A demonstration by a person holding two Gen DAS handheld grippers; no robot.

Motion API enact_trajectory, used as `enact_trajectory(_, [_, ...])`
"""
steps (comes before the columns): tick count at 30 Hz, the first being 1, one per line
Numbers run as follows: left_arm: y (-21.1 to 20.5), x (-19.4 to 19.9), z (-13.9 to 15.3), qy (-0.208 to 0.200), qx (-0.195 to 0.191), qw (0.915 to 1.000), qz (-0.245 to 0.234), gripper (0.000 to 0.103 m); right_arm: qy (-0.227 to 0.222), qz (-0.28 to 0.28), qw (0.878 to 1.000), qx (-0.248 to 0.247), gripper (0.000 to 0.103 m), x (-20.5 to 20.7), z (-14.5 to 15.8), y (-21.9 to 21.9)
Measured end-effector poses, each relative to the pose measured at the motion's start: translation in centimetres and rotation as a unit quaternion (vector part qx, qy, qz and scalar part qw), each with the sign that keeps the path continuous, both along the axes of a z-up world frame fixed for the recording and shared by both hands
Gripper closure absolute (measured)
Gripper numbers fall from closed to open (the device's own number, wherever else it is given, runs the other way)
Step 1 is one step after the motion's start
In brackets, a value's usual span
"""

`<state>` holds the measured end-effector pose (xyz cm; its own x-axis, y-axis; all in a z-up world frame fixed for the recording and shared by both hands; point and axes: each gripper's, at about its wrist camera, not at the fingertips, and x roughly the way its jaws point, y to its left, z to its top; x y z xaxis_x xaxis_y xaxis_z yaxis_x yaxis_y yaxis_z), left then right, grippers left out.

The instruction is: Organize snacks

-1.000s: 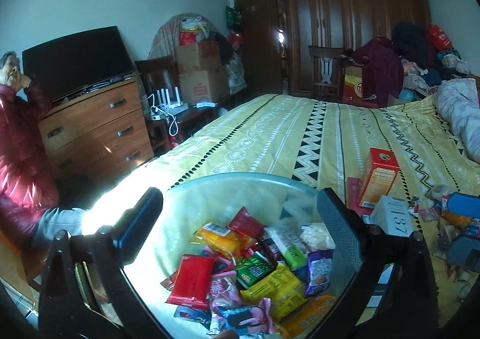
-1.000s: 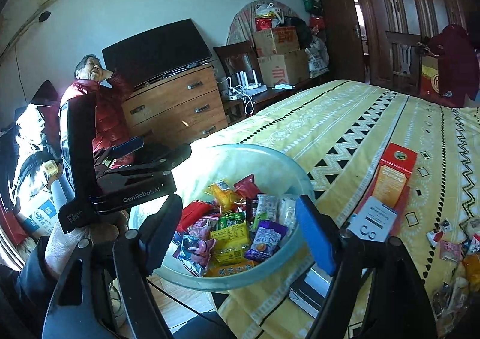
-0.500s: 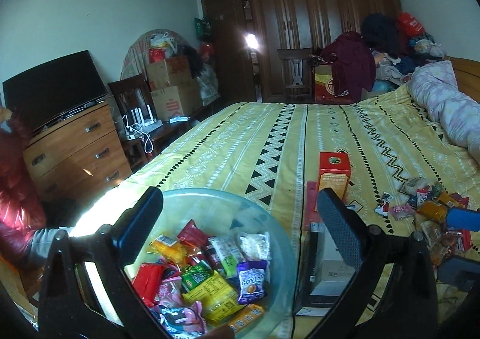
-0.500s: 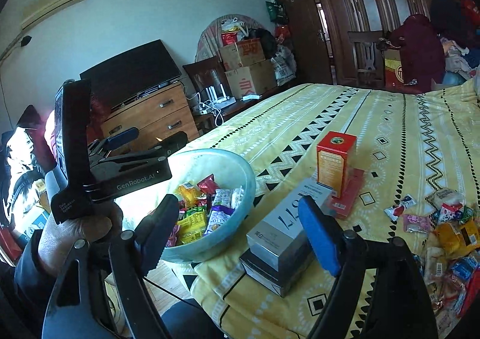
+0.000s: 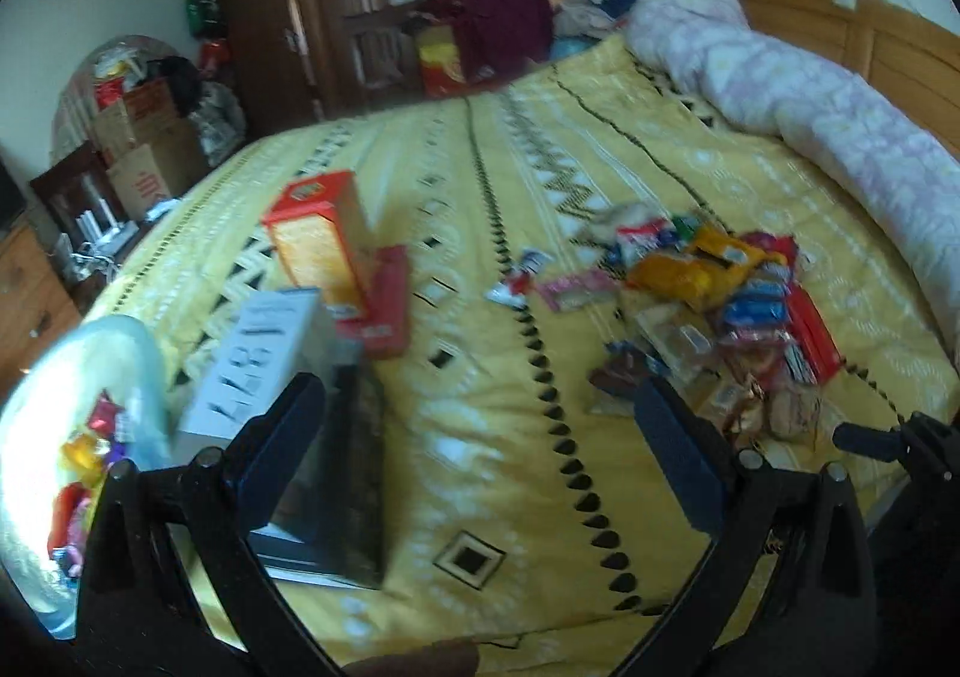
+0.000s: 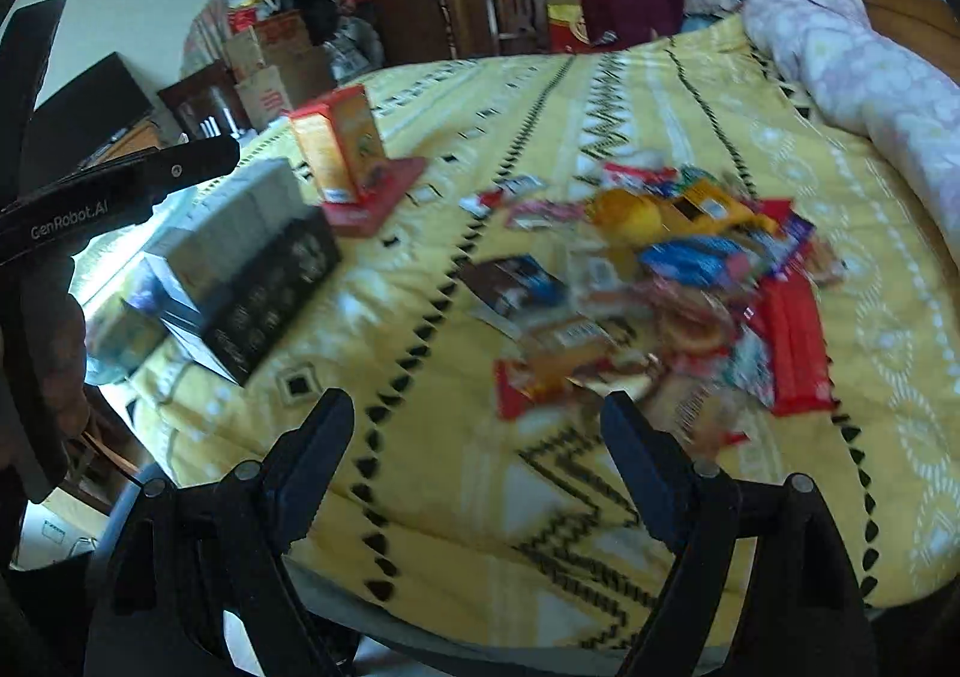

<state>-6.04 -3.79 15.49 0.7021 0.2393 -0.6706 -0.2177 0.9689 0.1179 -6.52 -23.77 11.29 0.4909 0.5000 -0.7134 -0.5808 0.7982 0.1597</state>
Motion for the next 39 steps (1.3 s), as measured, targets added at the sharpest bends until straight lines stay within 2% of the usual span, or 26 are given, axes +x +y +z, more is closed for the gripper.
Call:
enact_trajectory(4, [-1.0,2.1,-5.5,0.051,-0.032,0.9982,-0.007,0.0,0.029,-0.033,0.999,-0.02,0.016,1.7,-3.7,-3.4])
enact_trajectory(8, [0.5,3.6,-9.2,0.085,-0.061,0.9942,0.023,0.0,0.042,-0.054,0.997,-0.021,0.012,3.7,-5.9,-4.5])
enact_trajectory(14, [1.1,4.7,-12.6,0.101,-0.047,0.9928,0.045,0.0,0.019,-0.066,0.998,-0.015,0.005,5.4,-8.4,-3.8])
enact_trajectory(17, [1.8,5.1,-14.4,0.111,-0.06,0.9905,0.055,0.0,-0.004,-0.068,0.997,-0.022,0.0,5.7,-9.4,-3.1])
enact_trajectory(19, [1.9,4.7,-14.6,0.091,-0.07,0.9917,0.059,0.0,-0.011,-0.07,0.997,-0.019,0.0,6.0,-9.9,-3.0])
enact_trajectory(25, [1.5,4.0,-14.9,0.068,-0.065,0.9938,0.059,0.0,-0.019,-0.074,0.997,-0.018,0.0,6.5,-10.5,-2.7])
enact_trajectory(39, [2.2,4.5,-15.3,0.066,-0.074,0.9935,0.056,0.0,-0.023,-0.074,0.997,-0.014,0.0,6.3,-10.7,-2.6])
